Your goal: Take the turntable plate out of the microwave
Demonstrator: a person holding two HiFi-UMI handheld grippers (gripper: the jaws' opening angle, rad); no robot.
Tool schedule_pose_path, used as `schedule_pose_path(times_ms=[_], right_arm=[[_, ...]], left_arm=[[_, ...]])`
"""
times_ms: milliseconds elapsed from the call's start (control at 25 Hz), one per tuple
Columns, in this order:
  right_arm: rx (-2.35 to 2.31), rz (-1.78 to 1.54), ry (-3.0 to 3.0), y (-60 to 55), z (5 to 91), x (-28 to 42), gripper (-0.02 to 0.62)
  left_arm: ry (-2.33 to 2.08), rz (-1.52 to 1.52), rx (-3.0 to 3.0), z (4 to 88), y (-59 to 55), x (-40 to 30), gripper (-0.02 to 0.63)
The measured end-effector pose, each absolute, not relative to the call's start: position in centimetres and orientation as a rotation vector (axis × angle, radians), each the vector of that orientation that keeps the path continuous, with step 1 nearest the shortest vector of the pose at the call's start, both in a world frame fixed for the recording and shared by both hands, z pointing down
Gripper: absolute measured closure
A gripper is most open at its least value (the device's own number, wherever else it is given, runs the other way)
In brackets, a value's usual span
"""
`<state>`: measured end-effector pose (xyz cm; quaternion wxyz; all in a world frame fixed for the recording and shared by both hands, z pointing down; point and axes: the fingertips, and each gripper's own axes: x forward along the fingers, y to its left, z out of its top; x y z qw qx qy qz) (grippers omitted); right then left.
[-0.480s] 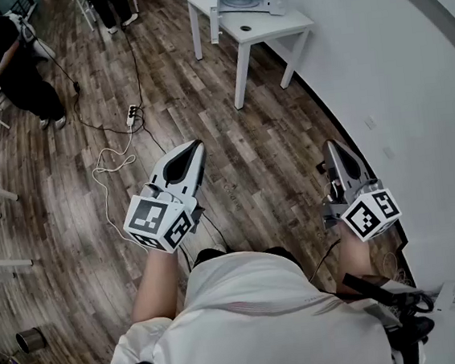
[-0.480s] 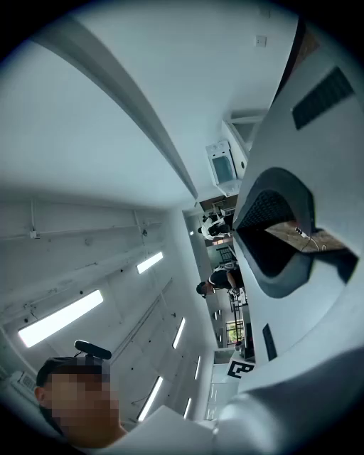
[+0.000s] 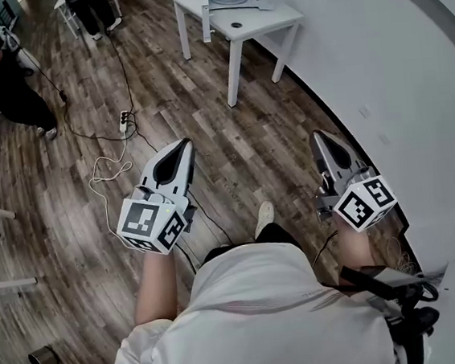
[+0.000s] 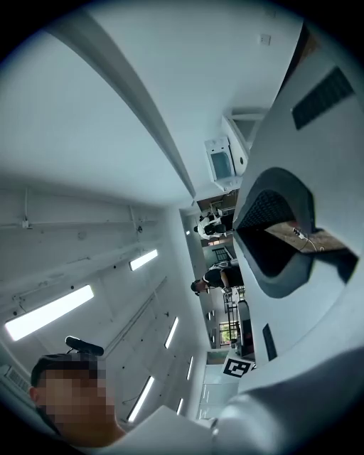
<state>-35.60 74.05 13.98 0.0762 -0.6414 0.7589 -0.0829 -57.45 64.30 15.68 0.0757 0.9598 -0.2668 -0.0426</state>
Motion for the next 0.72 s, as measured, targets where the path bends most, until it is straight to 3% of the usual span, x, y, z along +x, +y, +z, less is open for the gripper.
schedule_pose_path(times_ms=[720], right_arm=[[-1.883,-0.289,2.244,62.9,15.6,-28.0,0.595]], left_arm=[[-0.817,-0.108,2.882,16.5,53.5,-50.2,0.597]])
